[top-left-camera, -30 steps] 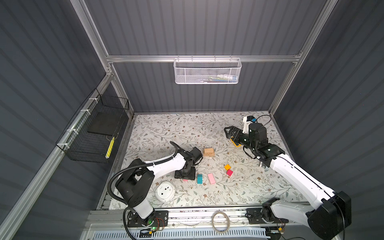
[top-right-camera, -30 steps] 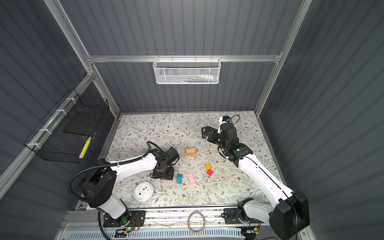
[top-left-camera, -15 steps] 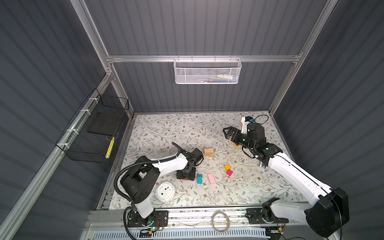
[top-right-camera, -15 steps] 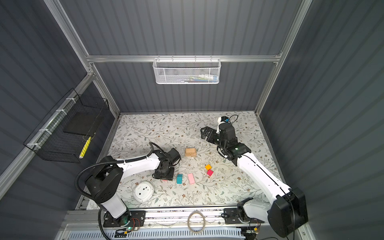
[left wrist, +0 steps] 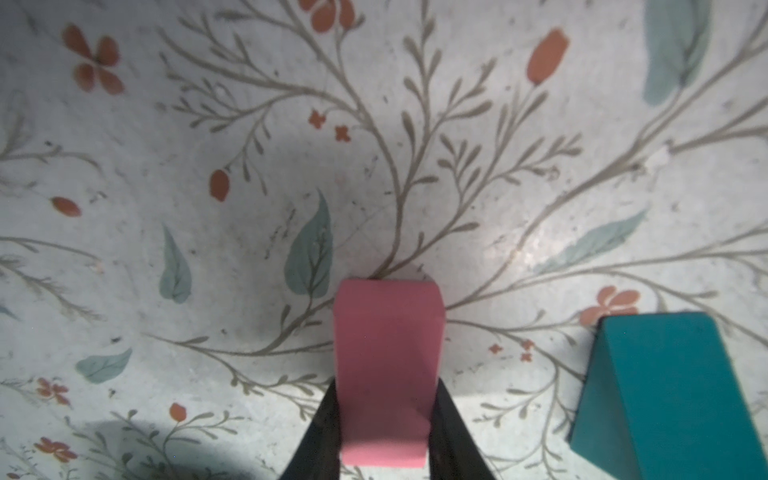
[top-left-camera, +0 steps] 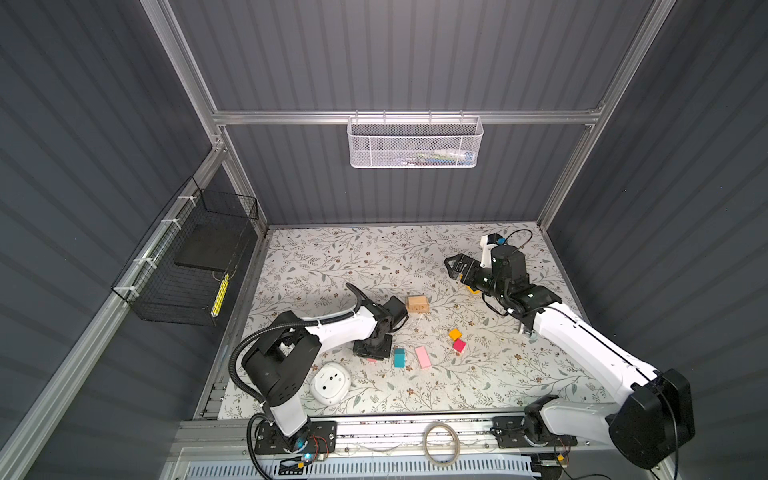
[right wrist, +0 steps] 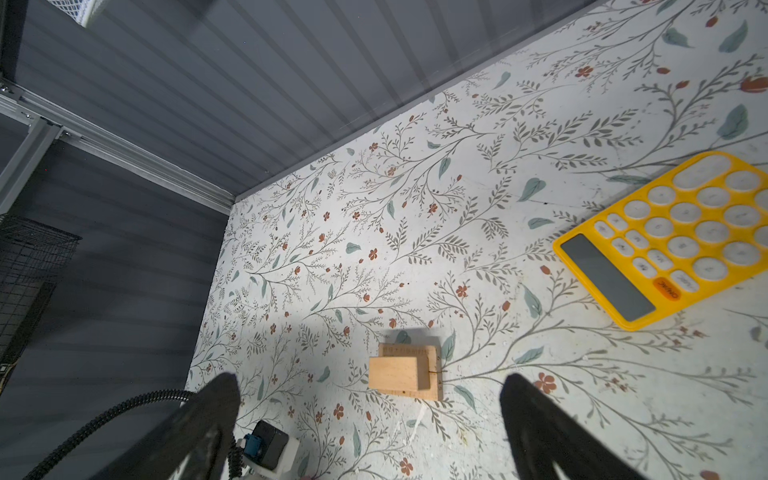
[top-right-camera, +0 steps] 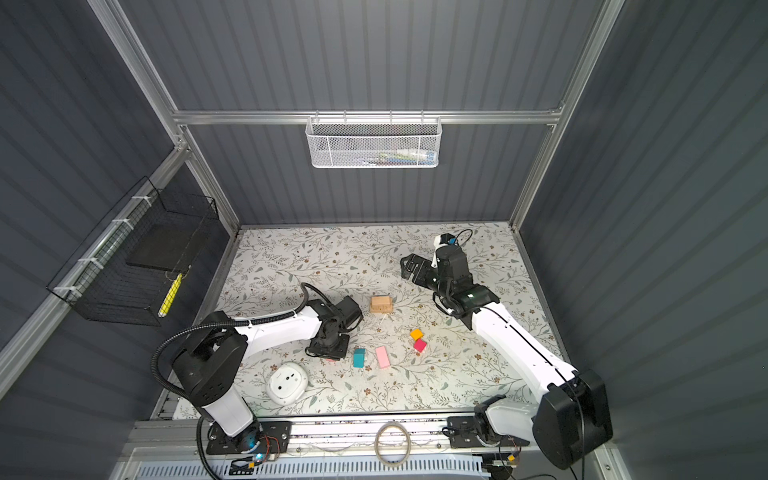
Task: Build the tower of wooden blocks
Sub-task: 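Carry the pink block with the left gripper toward the yellow and magenta cubes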
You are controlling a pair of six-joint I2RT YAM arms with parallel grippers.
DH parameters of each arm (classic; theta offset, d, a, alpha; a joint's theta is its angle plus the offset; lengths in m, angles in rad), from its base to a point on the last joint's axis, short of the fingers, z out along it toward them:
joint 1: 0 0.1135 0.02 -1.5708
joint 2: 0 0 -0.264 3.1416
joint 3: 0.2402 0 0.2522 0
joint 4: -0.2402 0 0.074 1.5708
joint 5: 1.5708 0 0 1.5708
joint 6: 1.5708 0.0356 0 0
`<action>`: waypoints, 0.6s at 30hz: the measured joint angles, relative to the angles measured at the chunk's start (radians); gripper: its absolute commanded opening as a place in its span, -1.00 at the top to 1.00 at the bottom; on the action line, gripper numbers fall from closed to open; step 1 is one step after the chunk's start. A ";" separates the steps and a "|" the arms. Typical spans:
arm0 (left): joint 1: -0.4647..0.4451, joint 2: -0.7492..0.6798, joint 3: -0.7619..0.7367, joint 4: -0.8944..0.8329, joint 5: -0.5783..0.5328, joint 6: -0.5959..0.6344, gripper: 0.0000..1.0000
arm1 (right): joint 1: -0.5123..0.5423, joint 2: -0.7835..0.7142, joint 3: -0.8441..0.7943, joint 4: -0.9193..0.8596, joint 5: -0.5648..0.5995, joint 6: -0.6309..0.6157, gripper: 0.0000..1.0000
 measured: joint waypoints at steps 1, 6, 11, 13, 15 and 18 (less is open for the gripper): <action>0.000 0.000 0.006 -0.007 -0.004 0.006 1.00 | 0.000 0.000 0.000 0.000 0.000 0.000 -0.98; -0.015 -0.003 0.078 -0.044 -0.015 0.060 1.00 | -0.009 -0.004 0.000 -0.012 0.001 -0.006 -0.98; -0.043 -0.013 0.185 -0.075 -0.022 0.131 1.00 | -0.047 -0.054 -0.006 -0.031 0.002 -0.013 -0.98; -0.058 -0.013 0.231 -0.087 -0.023 0.161 1.00 | -0.069 -0.093 -0.018 -0.035 0.002 -0.014 -0.98; -0.074 -0.012 0.269 -0.101 -0.026 0.186 1.00 | -0.086 -0.125 -0.028 -0.043 0.003 -0.018 -0.98; -0.108 0.009 0.344 -0.124 -0.027 0.229 1.00 | -0.115 -0.188 -0.045 -0.073 0.006 -0.029 -0.99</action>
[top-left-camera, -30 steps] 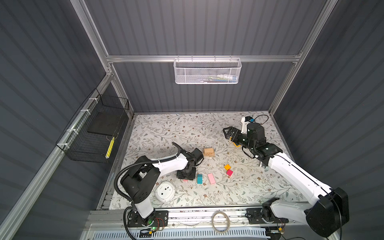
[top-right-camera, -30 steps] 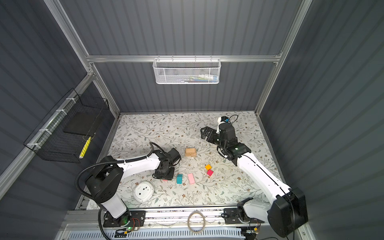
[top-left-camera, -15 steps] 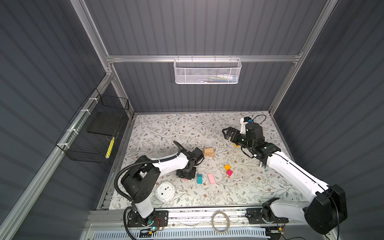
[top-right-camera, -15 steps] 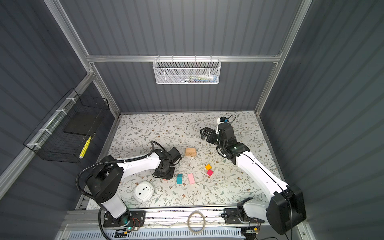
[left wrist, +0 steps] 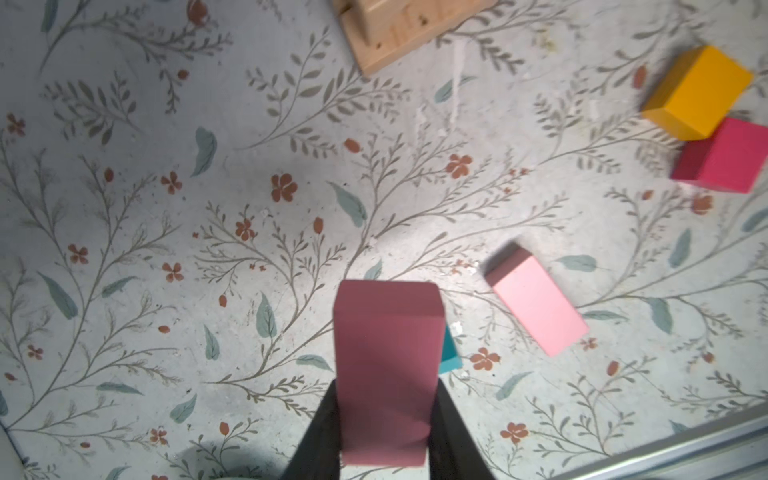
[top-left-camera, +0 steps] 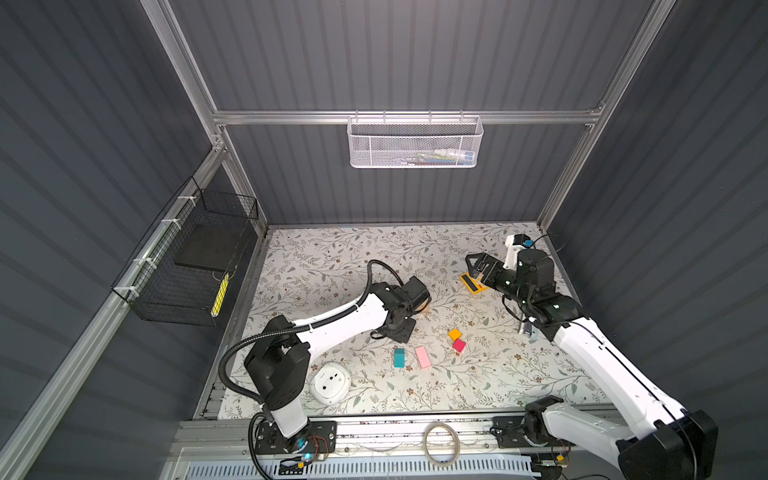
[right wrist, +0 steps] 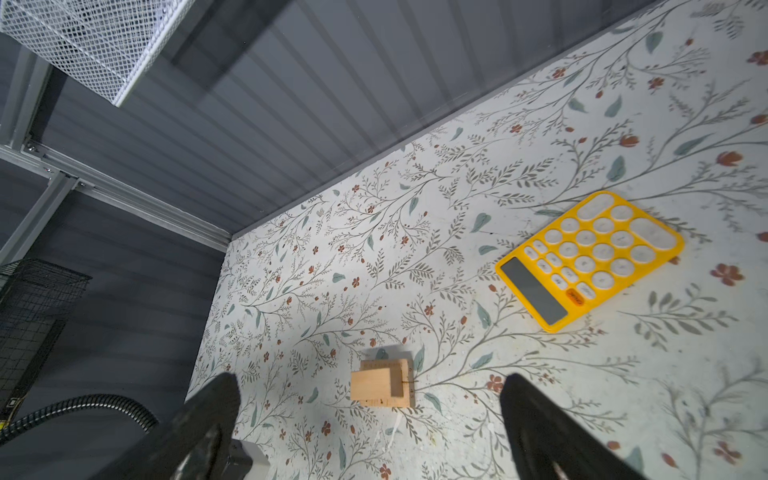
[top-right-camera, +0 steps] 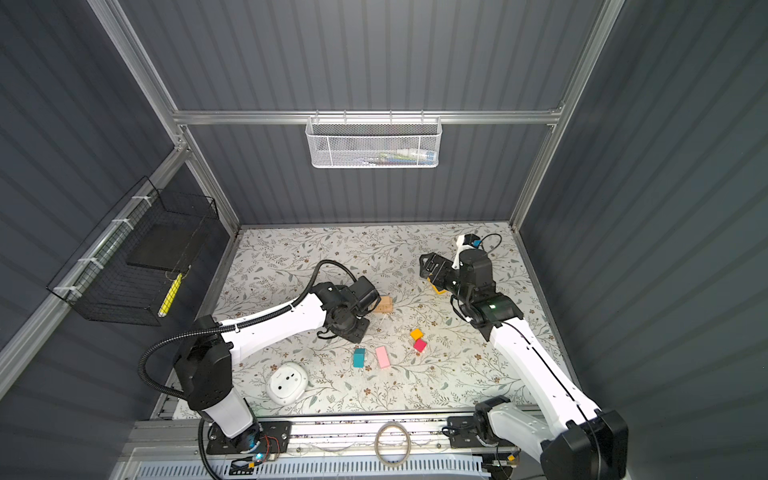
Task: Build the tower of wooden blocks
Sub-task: 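Carry the pink block with the left gripper toward the yellow and magenta cubes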
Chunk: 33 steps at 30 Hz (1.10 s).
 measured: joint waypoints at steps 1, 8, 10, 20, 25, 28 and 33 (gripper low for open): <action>-0.014 0.017 0.030 -0.005 0.000 0.013 0.99 | -0.011 -0.023 -0.005 -0.011 0.001 -0.004 -0.98; -0.103 0.187 0.204 -0.024 0.002 0.093 0.95 | -0.072 -0.185 -0.019 -0.101 0.026 -0.035 -0.98; -0.120 0.236 0.242 -0.025 0.008 0.109 0.95 | -0.082 -0.235 -0.021 -0.125 0.038 -0.040 -0.98; -0.169 0.418 0.431 -0.048 0.047 0.176 0.95 | -0.100 -0.430 -0.032 -0.224 0.119 -0.059 -0.98; -0.173 0.476 0.481 -0.061 0.073 0.192 0.94 | -0.103 -0.446 -0.034 -0.245 0.132 -0.060 -0.98; -0.177 0.512 0.526 -0.071 0.087 0.198 0.94 | -0.103 -0.446 -0.034 -0.249 0.136 -0.060 -0.98; -0.195 0.576 0.640 -0.084 0.117 0.218 0.93 | -0.104 -0.449 -0.034 -0.249 0.139 -0.063 -0.98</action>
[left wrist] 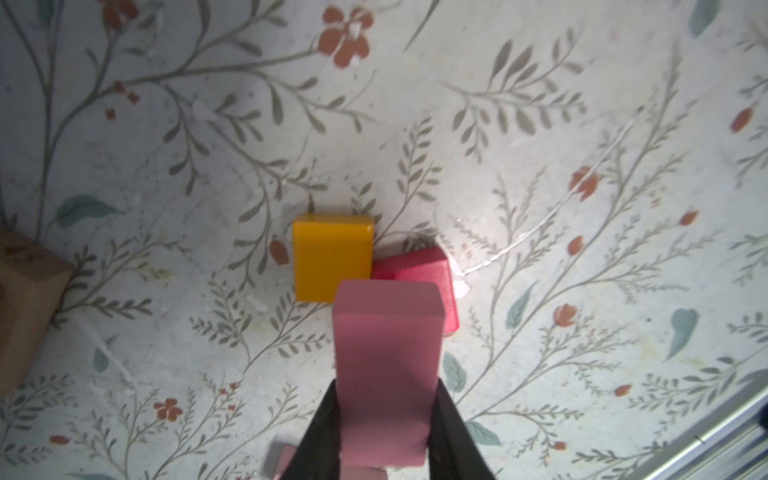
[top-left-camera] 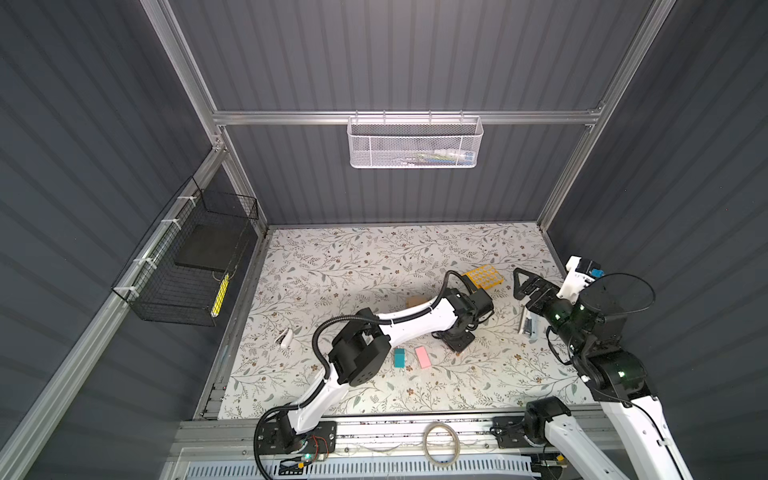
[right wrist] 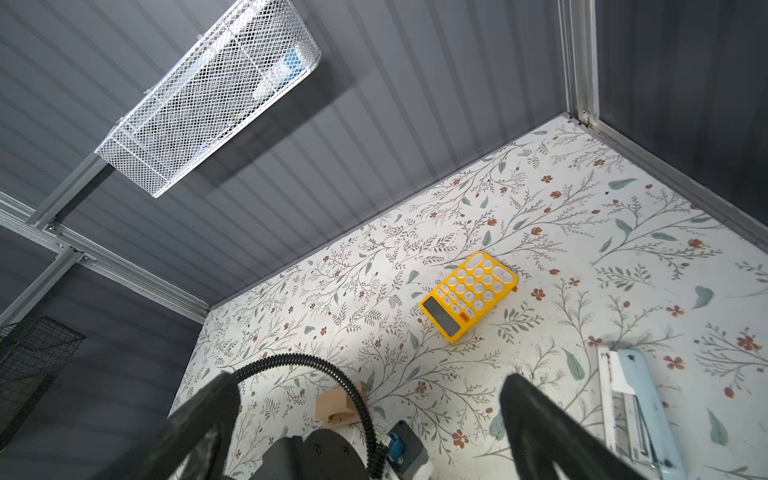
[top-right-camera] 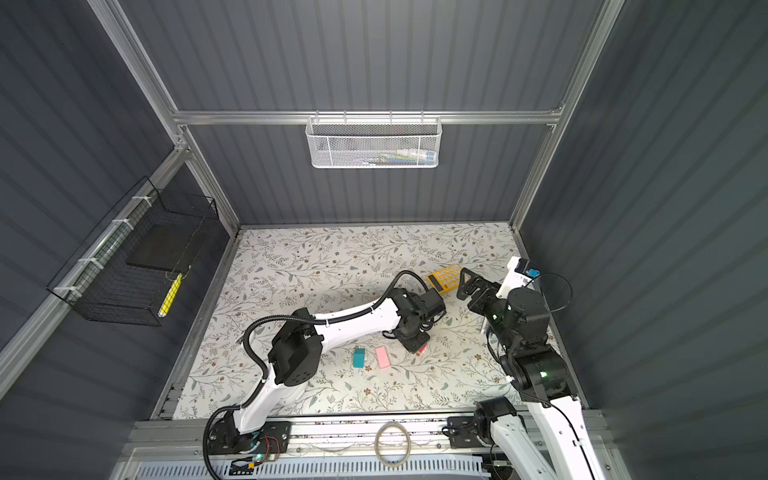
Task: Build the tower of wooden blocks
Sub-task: 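Carry the pink block with the left gripper toward the yellow and magenta cubes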
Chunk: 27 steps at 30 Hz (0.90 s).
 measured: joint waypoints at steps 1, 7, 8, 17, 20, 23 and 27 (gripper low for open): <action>-0.006 0.014 0.025 0.000 0.006 0.003 0.93 | 0.000 -0.002 0.000 0.000 0.001 0.000 -0.98; -0.045 0.074 0.104 -0.005 0.048 0.018 0.89 | -0.001 -0.023 0.000 -0.008 0.009 -0.007 -0.98; -0.050 0.082 0.114 -0.007 0.055 0.018 0.88 | -0.001 -0.025 0.000 -0.010 0.011 -0.008 -0.98; -0.075 0.176 0.229 -0.007 0.091 0.020 0.72 | -0.005 -0.035 0.000 -0.025 0.012 -0.011 -0.98; -0.077 0.191 0.247 0.000 0.091 0.020 0.65 | -0.005 -0.039 0.000 -0.026 0.012 -0.011 -0.98; -0.077 0.208 0.269 0.000 0.073 0.020 0.61 | -0.006 -0.040 0.000 -0.027 0.012 -0.011 -0.98; -0.077 0.244 0.311 0.002 0.041 0.021 0.53 | -0.006 -0.040 0.000 -0.026 0.011 -0.011 -0.98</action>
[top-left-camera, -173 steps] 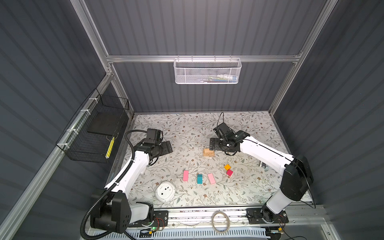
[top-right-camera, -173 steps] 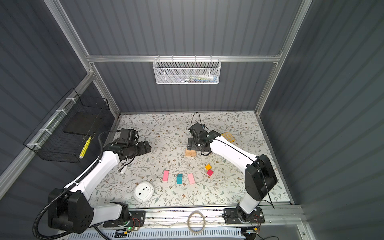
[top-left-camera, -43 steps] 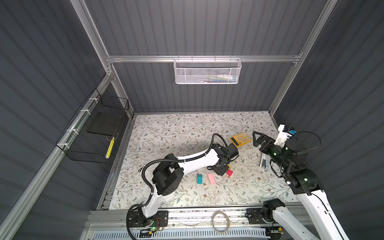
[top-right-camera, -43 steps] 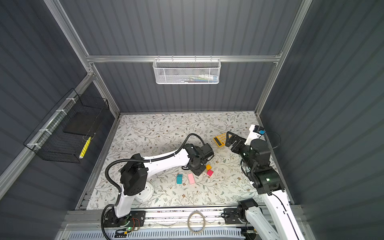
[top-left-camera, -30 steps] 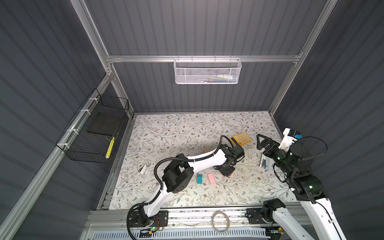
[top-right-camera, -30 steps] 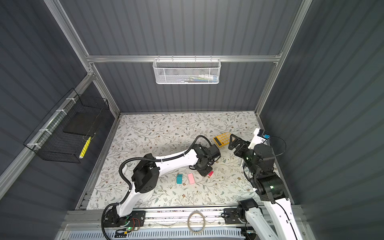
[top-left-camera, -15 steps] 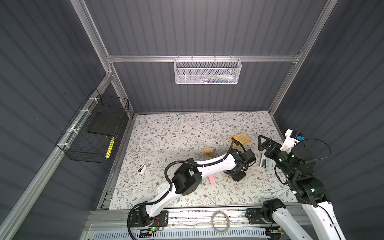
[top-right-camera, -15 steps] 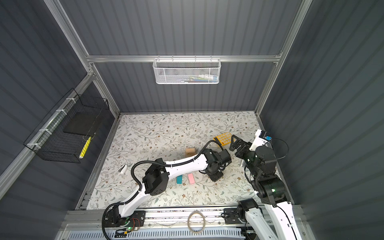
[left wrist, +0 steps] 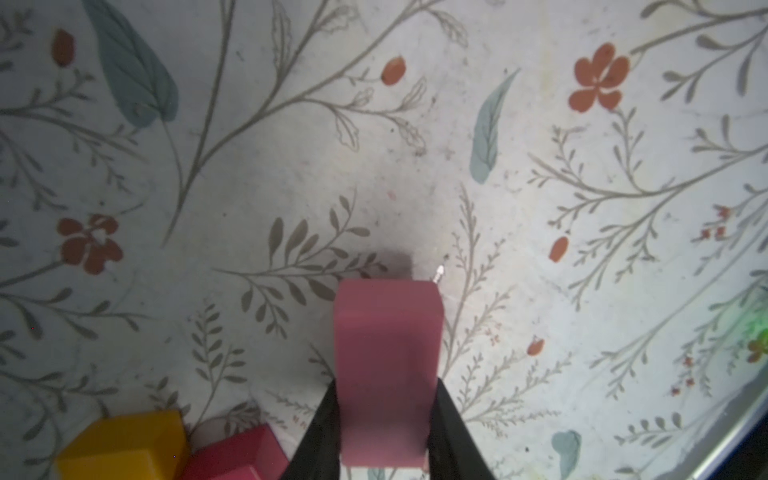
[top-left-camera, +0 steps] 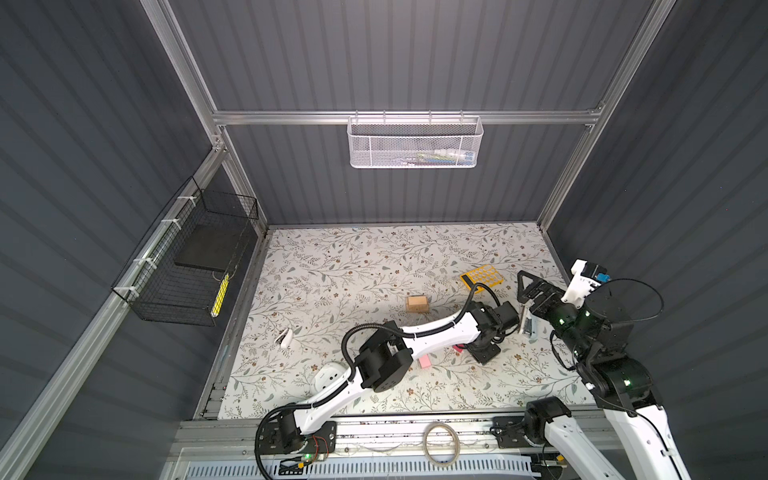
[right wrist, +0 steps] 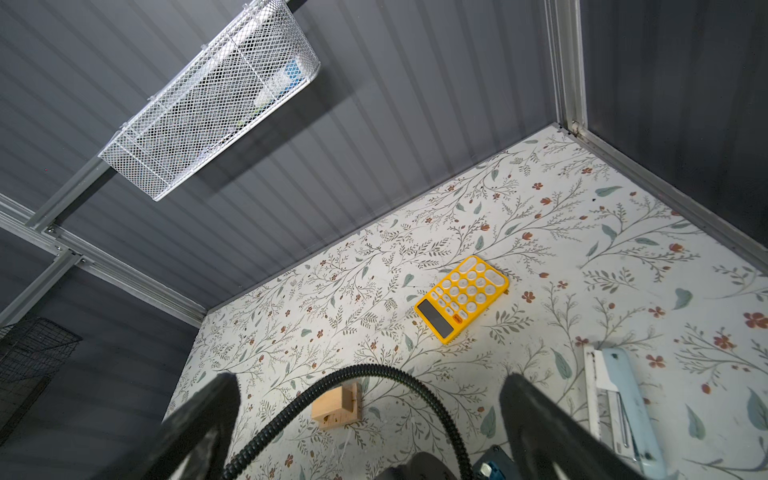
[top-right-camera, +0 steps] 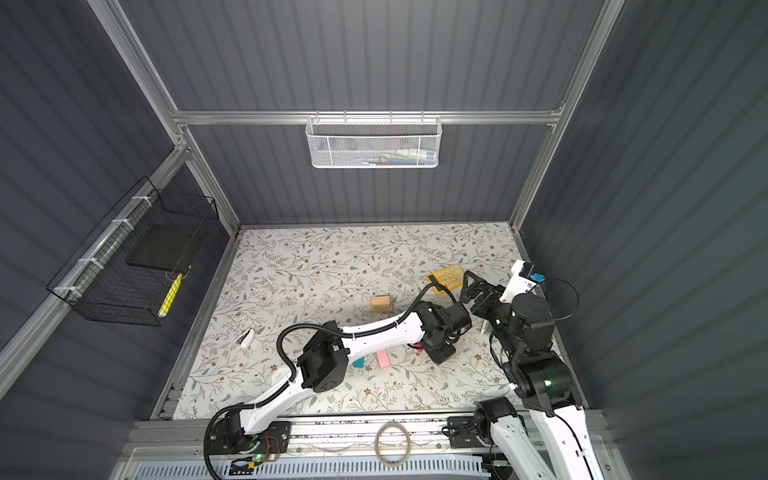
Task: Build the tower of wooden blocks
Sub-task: 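Carry the pink block with the left gripper toward the yellow and magenta cubes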
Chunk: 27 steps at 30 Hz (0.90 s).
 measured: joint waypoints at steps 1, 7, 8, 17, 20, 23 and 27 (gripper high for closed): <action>0.000 0.004 0.006 0.002 -0.008 0.002 0.51 | 0.000 0.000 0.000 0.000 0.000 0.000 -0.98; 0.000 0.016 0.027 0.003 -0.056 0.026 0.30 | 0.000 0.000 0.000 0.000 0.000 0.000 -0.98; 0.000 0.016 0.027 0.003 -0.065 0.031 0.24 | 0.000 0.000 0.000 0.000 0.000 0.000 -0.98; 0.001 0.046 0.068 0.008 -0.146 0.071 -0.03 | 0.000 0.000 0.000 0.000 -0.002 0.000 -0.98; 0.007 0.050 0.072 0.027 -0.166 0.078 -0.03 | 0.000 0.000 -0.001 0.001 -0.009 0.000 -0.98; 0.014 0.051 0.072 0.040 -0.183 0.080 -0.03 | 0.000 0.002 -0.001 0.003 -0.012 0.000 -0.98; 0.029 0.053 0.072 0.057 -0.209 0.092 -0.07 | 0.000 0.005 -0.001 0.005 -0.014 0.000 -0.98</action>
